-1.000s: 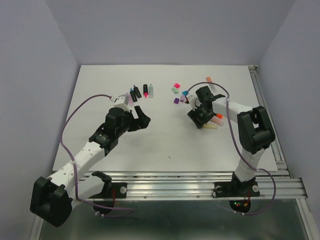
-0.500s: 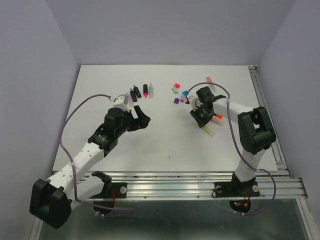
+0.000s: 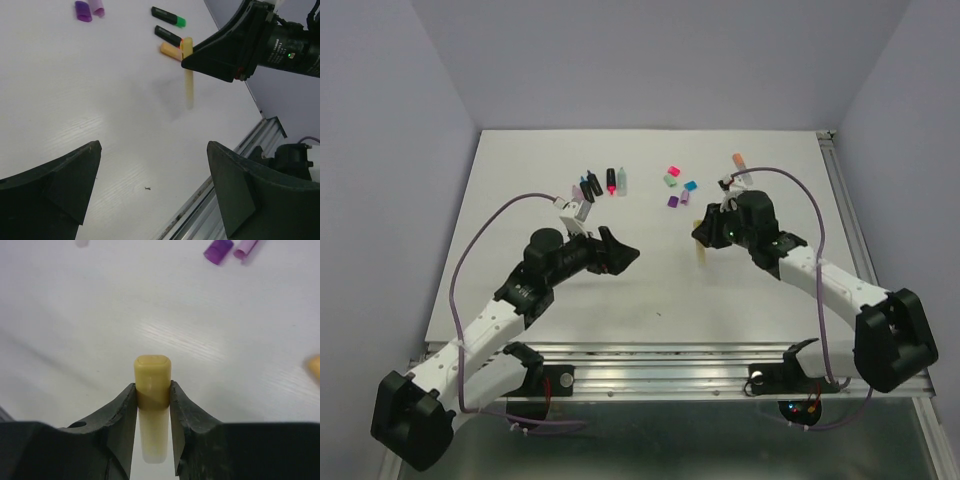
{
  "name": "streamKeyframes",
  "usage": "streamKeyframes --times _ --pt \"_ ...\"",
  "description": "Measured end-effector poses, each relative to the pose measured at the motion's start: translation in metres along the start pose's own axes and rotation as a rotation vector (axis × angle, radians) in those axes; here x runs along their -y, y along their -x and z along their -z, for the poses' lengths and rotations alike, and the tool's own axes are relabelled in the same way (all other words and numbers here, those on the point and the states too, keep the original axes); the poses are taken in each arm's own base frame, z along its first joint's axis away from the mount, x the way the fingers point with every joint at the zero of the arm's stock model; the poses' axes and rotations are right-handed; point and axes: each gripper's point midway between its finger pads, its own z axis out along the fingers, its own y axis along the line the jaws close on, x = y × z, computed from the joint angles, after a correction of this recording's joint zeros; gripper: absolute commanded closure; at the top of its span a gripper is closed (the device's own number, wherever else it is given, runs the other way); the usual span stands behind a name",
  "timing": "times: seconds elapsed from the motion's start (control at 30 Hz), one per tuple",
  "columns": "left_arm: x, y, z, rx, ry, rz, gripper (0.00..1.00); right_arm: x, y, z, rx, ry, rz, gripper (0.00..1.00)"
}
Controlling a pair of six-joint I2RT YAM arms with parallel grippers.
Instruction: Open the pen caps
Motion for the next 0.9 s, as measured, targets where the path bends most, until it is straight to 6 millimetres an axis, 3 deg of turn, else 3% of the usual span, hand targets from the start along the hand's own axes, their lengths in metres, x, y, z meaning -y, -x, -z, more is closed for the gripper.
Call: streamKeyframes --times 0.1,0.27,0.4,0.57,0.9 --pt "0.023 -0.005 0.001 -0.01 -0.097 -0.02 0.01 -0.037 0.011 0.011 0.134 0.073 -0.167 0.99" --pt "0.052 -0.017 -0.002 -0.043 -0.199 -0.041 0.01 -0.077 -0.015 0.009 0.149 0.048 -0.487 0.99" --pt "0.059 -0.04 -0.012 -0.109 -0.211 -0.05 0.01 -0.083 -0.021 0.012 0.187 0.004 -0.645 0.99" --pt "0.057 -0.055 -0.019 -0.145 -0.19 -0.062 0.01 -0.09 -0.008 0.021 0.247 0.026 -0.807 0.99" --pt "0.046 -0.074 -0.039 -0.2 -0.159 -0.093 0.02 -0.108 -0.008 0.024 0.223 0.082 -0.888 0.99"
